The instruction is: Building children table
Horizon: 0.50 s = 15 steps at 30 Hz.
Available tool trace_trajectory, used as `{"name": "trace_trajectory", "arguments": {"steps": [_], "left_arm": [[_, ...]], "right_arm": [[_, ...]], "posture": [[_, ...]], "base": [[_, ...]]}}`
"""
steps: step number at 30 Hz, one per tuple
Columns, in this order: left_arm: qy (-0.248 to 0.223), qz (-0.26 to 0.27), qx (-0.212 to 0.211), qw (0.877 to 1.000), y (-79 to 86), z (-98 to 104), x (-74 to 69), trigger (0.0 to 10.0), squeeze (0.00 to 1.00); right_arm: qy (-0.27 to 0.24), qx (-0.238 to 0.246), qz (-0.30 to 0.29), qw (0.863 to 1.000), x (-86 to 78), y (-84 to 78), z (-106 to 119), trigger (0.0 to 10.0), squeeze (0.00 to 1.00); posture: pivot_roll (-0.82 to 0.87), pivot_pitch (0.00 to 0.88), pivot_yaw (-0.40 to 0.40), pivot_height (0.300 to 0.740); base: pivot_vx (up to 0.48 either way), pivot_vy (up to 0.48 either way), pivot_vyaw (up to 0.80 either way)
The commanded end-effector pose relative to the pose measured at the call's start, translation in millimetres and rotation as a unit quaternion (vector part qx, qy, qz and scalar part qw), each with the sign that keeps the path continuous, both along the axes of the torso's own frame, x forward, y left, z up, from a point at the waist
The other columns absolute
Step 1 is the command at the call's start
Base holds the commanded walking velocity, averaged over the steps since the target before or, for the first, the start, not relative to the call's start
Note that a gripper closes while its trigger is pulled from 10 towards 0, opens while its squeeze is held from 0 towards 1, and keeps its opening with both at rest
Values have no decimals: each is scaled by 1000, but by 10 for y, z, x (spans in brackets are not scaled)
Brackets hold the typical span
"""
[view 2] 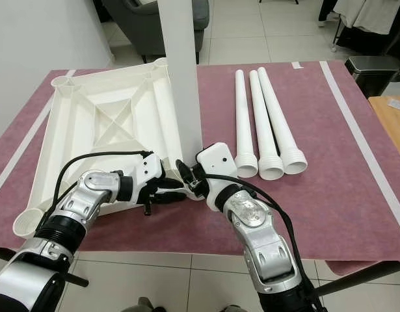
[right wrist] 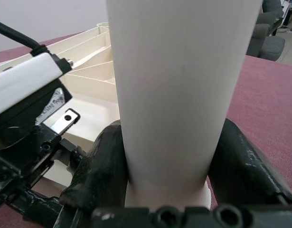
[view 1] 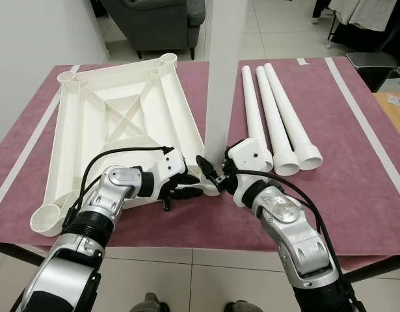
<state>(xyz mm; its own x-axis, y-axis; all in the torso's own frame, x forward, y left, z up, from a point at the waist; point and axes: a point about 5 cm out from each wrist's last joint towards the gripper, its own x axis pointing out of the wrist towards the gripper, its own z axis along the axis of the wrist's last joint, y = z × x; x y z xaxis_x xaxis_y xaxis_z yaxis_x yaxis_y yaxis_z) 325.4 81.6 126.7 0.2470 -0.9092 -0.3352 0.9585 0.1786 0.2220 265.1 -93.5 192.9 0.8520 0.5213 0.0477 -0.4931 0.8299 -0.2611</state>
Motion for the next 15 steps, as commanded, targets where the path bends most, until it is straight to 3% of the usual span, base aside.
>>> {"name": "trace_trajectory", "arguments": {"steps": [1, 8, 15], "left_arm": [[-29, 189, 17, 981, 73, -287, 57, 10000, 0], [-32, 184, 33, 982, 101, -313, 29, 10000, 0], [-3, 205, -7, 979, 115, -241, 60, 10000, 0]], "right_arm": [[-11, 2, 0, 1000, 19, 3, 37, 10000, 0], [-6, -1, -10, 1000, 92, -33, 5, 10000, 0], [20, 9, 6, 1000, 125, -8, -125, 10000, 0]], "posture": [[-46, 118, 80, 740], [-46, 118, 80, 740], [-34, 121, 81, 740]], "base": [[0, 0, 0], [0, 0, 0], [0, 0, 0]]}}
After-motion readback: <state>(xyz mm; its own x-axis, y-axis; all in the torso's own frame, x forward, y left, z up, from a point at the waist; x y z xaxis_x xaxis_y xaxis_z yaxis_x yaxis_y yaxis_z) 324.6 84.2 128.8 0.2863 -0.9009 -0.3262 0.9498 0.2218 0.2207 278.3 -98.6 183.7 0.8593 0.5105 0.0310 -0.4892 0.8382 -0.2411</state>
